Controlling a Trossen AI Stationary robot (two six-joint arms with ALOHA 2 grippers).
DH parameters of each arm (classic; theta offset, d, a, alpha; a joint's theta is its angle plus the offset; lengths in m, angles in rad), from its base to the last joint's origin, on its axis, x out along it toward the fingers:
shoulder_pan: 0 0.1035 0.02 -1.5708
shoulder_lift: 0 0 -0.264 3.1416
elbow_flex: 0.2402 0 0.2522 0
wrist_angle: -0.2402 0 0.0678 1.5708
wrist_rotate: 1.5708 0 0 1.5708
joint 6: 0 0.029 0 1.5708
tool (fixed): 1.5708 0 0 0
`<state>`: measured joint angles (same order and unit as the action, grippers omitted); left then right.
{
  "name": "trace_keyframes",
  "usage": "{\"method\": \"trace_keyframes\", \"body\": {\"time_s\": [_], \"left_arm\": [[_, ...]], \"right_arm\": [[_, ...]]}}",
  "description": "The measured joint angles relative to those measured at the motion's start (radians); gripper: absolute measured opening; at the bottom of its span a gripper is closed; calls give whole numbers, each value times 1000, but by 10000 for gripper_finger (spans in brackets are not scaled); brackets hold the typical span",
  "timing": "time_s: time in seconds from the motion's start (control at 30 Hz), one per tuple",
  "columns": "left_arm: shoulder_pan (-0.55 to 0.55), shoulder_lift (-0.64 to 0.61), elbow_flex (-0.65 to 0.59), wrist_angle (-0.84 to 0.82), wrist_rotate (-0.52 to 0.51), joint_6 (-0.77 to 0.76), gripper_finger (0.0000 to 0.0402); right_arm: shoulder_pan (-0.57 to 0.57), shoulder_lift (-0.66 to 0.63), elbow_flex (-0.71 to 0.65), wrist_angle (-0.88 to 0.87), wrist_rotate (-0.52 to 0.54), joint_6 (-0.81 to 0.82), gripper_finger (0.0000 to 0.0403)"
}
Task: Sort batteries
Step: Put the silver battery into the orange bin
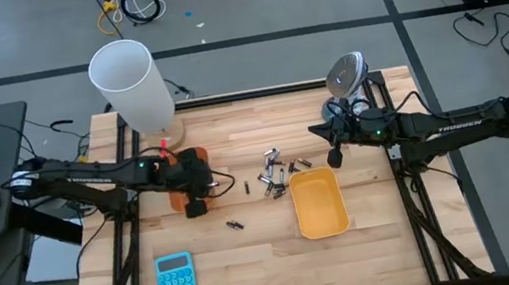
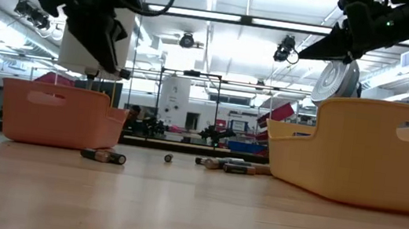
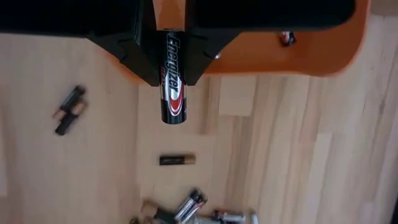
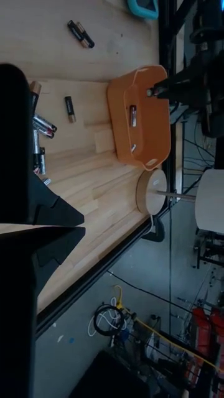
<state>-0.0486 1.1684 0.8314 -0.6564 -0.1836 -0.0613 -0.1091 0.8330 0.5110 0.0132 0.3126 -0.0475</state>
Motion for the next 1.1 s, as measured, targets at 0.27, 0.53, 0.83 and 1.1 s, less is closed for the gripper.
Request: {"method": "trace_keyframes", "body": {"time_s": [0.27,0.53,0.83,1.1], "left_arm": [[1,3,0,-213,-200,-446,35],[-30,3,-49,-334,-239,-825,30],[-35,3,-122,-287,-343,-1124,30],[-35,3,-132,-263,-345,-1135,34]], "right_arm": [[0,0,0,-1,0,0,3],[0,0,0,-1,0,-2,3],[0,0,0,-1,0,6,3],[0,0,0,-1,0,10,3]]}}
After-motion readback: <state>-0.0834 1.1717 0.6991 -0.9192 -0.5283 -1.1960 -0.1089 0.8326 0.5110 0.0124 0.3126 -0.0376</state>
